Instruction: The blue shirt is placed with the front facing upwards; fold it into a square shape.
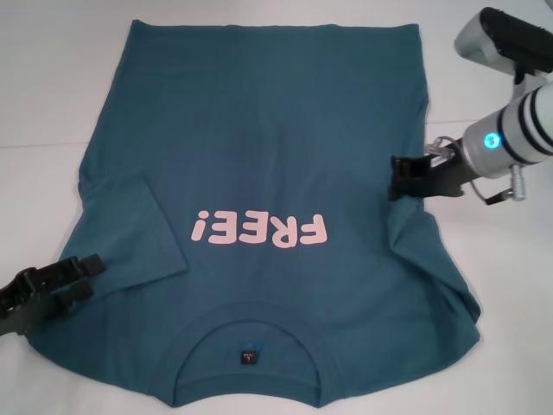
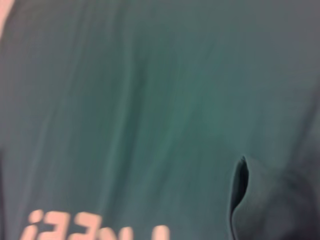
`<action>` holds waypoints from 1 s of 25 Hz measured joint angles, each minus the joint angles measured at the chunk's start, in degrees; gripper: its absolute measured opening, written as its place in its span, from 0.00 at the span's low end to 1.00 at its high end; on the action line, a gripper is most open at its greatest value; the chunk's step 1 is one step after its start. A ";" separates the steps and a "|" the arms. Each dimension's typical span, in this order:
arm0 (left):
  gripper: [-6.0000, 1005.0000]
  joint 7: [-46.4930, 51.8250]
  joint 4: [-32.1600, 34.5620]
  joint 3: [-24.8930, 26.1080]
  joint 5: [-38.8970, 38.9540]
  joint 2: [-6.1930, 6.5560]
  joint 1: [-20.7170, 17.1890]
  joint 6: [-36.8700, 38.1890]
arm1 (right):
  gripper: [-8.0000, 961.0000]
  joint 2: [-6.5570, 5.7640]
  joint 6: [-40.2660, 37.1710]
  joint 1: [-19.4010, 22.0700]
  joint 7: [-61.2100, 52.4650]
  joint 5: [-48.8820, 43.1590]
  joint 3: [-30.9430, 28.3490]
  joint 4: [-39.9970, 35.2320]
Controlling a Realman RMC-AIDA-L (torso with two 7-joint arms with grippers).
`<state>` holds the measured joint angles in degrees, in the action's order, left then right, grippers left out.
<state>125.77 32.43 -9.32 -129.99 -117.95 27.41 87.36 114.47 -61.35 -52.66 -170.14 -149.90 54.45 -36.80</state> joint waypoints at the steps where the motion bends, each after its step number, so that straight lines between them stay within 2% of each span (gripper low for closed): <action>1: 0.63 0.00 0.00 0.00 0.00 0.00 -0.02 0.00 | 0.11 -0.14 -0.29 0.08 -0.64 -1.14 0.00 -0.34; 5: 0.63 0.00 0.00 0.12 0.00 0.00 -0.07 -0.04 | 0.12 -0.27 -1.06 0.24 -1.78 -4.22 -0.28 -0.98; 10: 0.63 0.00 0.00 0.17 0.00 0.00 -0.04 -0.02 | 0.12 -0.24 -1.05 0.24 -1.33 -3.73 -1.11 -1.53; 19: 0.63 0.01 0.00 0.18 0.00 0.00 -0.10 -0.09 | 0.13 1.04 -0.89 -1.43 1.79 -1.01 -1.11 -0.92; 25: 0.63 0.00 0.00 0.18 0.00 0.00 -0.08 -0.09 | 0.13 1.14 -1.73 -1.40 3.95 0.45 -1.46 -0.90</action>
<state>125.77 32.43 -9.14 -129.99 -117.95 27.33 87.27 115.61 -63.08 -54.06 -166.20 -149.46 52.99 -37.71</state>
